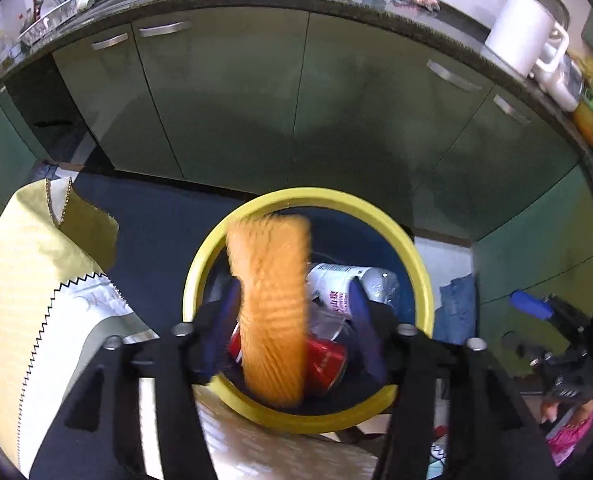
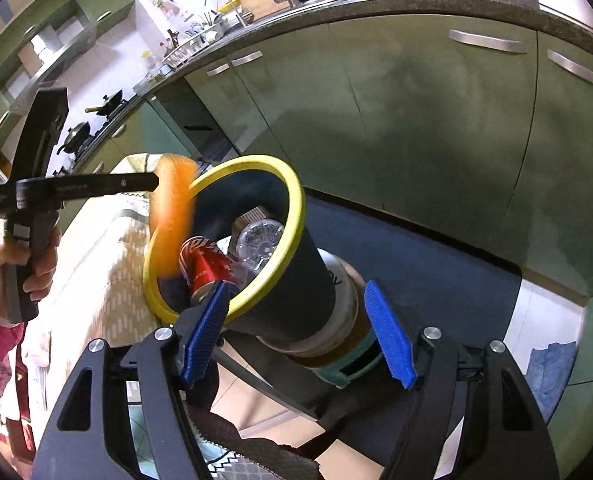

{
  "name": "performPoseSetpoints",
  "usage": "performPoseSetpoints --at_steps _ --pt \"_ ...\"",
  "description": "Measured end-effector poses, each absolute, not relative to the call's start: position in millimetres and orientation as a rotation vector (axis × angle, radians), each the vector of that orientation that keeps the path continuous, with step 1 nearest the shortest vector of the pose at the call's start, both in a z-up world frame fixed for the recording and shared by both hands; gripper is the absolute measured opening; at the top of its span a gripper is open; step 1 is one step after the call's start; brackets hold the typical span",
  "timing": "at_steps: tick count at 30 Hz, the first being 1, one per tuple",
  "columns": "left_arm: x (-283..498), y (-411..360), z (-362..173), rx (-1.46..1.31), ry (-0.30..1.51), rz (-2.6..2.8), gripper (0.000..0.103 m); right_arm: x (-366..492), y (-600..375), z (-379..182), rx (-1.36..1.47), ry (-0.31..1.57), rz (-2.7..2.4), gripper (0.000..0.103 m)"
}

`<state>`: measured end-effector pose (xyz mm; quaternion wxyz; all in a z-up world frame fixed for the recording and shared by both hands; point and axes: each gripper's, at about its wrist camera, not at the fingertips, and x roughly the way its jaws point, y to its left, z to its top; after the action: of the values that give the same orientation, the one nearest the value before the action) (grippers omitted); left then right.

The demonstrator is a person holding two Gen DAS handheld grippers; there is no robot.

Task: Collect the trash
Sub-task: 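Carry the orange foam net over the bin and open the left tool, then grasp the white pill bottle with the right tool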

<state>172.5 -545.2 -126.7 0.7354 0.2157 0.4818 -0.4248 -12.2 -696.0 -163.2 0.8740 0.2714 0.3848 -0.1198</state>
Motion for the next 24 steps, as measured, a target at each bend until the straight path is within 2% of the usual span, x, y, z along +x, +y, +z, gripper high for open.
performPoseSetpoints --at_steps 6,10,14,17,24 --pt "167.6 -489.8 -83.3 0.373 1.005 -0.969 0.066 -4.6 -685.7 -162.5 0.555 0.810 -0.226 0.070" --pt "157.9 -422.2 -45.4 0.251 0.943 -0.956 0.074 3.8 -672.3 -157.3 0.533 0.817 -0.206 0.070" --pt "142.9 -350.2 -21.5 0.190 0.877 -0.904 0.076 11.0 -651.6 -148.5 0.490 0.824 -0.177 0.070" --pt "131.3 -295.2 -11.5 0.139 0.828 -0.841 0.082 17.1 -635.0 -141.8 0.464 0.825 -0.153 0.070" --pt "102.8 -156.1 -10.0 -0.021 0.776 -0.624 0.088 47.2 -573.4 -129.8 0.367 0.851 -0.018 0.070"
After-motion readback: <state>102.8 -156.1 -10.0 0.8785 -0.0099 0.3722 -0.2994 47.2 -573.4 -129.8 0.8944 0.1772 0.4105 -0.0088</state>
